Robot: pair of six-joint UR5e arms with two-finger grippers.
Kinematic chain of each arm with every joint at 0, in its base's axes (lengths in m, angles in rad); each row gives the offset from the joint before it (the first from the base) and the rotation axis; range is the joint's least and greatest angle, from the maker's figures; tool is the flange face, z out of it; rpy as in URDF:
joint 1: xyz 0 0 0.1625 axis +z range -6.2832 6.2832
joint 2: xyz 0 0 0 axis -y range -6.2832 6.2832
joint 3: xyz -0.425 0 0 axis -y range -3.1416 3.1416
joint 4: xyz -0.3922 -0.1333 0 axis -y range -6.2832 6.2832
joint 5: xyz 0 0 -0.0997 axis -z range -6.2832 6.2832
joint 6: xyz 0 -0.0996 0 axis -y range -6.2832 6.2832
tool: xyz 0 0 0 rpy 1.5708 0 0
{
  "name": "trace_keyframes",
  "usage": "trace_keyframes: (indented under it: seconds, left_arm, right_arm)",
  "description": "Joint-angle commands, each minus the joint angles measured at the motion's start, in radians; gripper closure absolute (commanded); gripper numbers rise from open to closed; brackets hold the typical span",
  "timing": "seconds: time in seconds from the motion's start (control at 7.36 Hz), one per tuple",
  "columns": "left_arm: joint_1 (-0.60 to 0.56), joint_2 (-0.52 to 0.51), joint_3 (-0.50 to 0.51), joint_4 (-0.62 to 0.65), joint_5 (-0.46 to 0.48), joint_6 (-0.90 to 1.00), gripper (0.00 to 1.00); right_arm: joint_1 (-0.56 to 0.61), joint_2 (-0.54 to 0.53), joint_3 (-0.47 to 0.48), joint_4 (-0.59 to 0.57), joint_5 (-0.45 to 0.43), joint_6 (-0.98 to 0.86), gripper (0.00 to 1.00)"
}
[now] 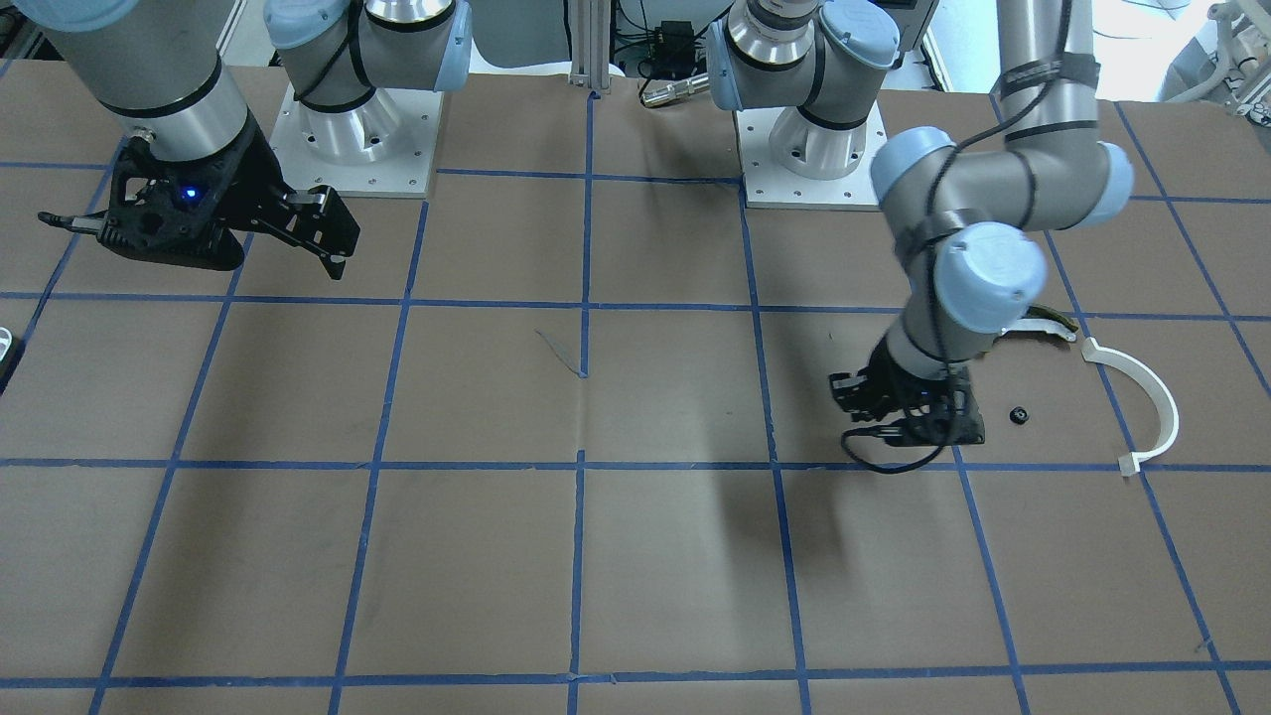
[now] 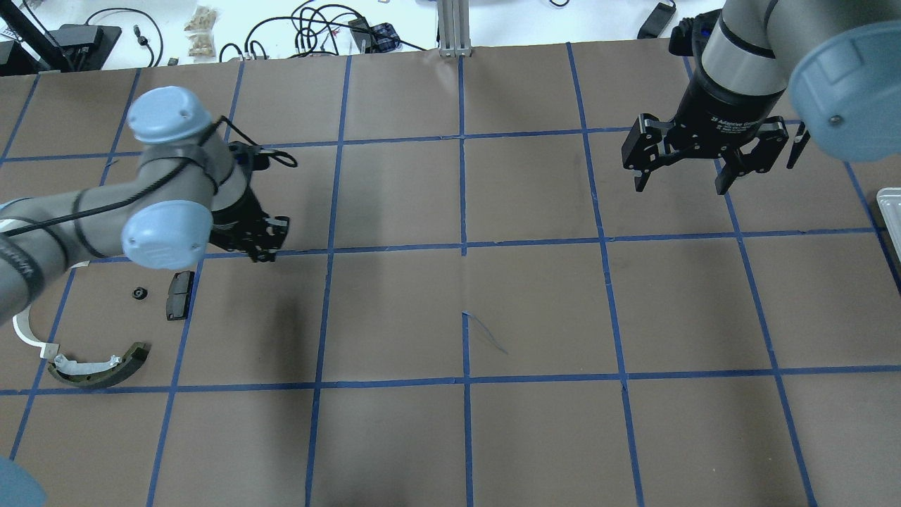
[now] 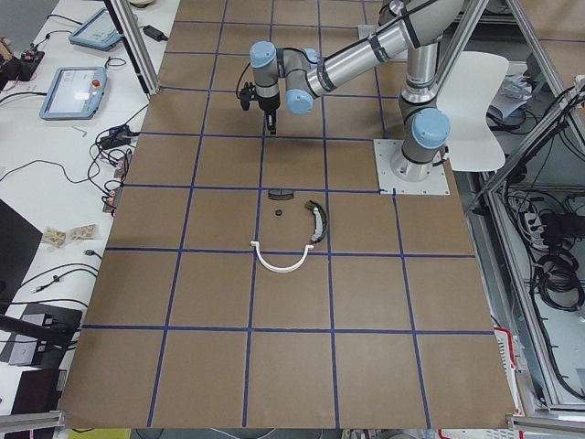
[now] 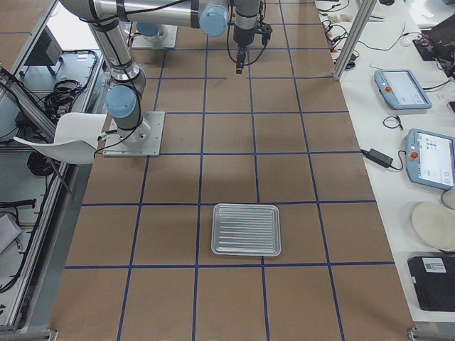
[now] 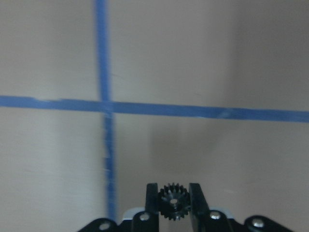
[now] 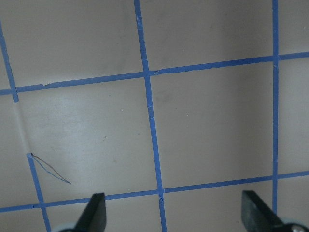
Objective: Place bearing gear from tray to pile
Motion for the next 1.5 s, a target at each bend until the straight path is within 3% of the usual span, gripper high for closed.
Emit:
trace_keyframes:
  seconds: [0.0,0.27,0.82,0.95,1.09,1.36]
  left_arm:
    - [0.292,-0.007,0.005,-0.009,0.033,0.335,1.0]
    - [0.434,-0.041,-0.003,0.032,0.032,0.526,1.0]
    - [0.445,-0.093,0.005,0.069,0.028,0.535,0.99]
    - [0.445,-0.101,0.009,0.083,0.027,0.535,0.57]
    - [0.445,-0.111,0.017,0.081,0.018,0.535,0.01]
    - [0.438,-0.095,0.02,0.08,0.021,0.536,0.0]
  right_arm:
    - [-0.005,-0.019,0.0,0.003,0.002,-0.007,0.0]
    - [-0.005,-0.031,0.003,0.006,0.011,-0.024,0.0]
    - [0.002,-0.034,0.005,0.008,0.014,-0.032,0.0]
    - [0.002,-0.037,0.005,0.006,0.014,-0.033,0.0]
    - [0.002,-0.039,0.006,0.006,0.016,-0.033,0.0]
    - [0.002,-0.039,0.012,0.006,0.014,-0.033,0.0]
